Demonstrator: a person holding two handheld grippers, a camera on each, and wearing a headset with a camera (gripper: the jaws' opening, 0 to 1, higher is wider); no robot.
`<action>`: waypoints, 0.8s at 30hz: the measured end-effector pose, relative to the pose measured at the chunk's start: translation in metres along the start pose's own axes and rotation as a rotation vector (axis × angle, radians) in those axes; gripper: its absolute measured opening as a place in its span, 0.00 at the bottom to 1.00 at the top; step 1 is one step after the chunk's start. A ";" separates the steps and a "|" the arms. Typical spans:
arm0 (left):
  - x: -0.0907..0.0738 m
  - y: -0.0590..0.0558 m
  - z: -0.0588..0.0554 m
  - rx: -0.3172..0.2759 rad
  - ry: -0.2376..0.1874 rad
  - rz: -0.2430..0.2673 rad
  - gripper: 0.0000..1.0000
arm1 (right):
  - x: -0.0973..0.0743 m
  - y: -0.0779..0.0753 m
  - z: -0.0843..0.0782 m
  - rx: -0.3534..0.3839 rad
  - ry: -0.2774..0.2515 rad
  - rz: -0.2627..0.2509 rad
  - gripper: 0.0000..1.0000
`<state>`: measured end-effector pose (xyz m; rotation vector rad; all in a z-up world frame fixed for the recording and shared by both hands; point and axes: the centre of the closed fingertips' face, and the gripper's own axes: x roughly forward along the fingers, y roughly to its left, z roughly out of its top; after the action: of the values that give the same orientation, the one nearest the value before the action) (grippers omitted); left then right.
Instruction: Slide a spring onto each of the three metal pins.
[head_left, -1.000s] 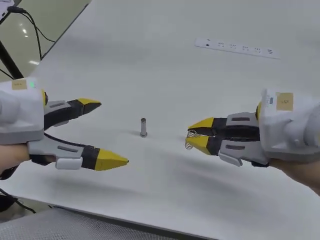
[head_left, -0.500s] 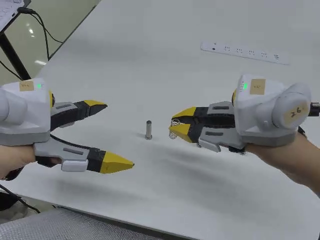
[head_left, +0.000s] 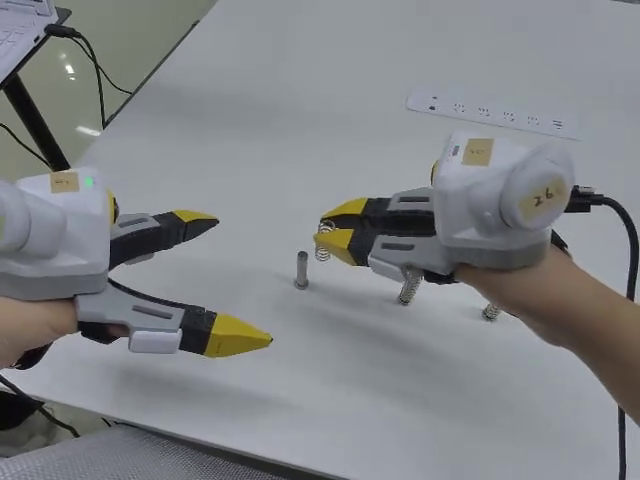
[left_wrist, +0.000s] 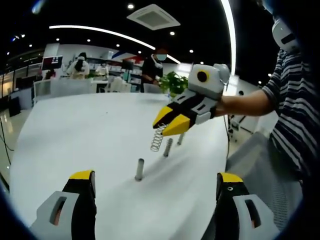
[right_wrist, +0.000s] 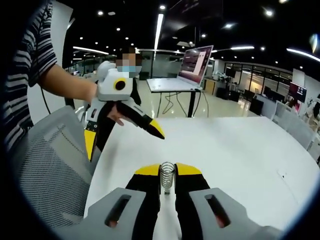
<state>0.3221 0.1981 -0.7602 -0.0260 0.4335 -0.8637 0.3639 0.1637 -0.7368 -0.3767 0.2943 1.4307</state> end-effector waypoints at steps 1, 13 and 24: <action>0.000 0.001 0.000 -0.002 -0.001 0.003 0.98 | 0.001 -0.001 0.001 0.002 -0.002 -0.004 0.06; -0.001 0.003 0.002 -0.009 -0.012 0.005 0.98 | 0.018 -0.002 0.003 0.031 0.006 0.004 0.06; -0.002 0.005 0.000 -0.010 -0.009 0.008 0.98 | 0.027 -0.005 -0.008 0.049 0.036 0.004 0.07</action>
<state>0.3249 0.2022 -0.7601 -0.0369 0.4293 -0.8533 0.3721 0.1840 -0.7547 -0.3625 0.3584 1.4192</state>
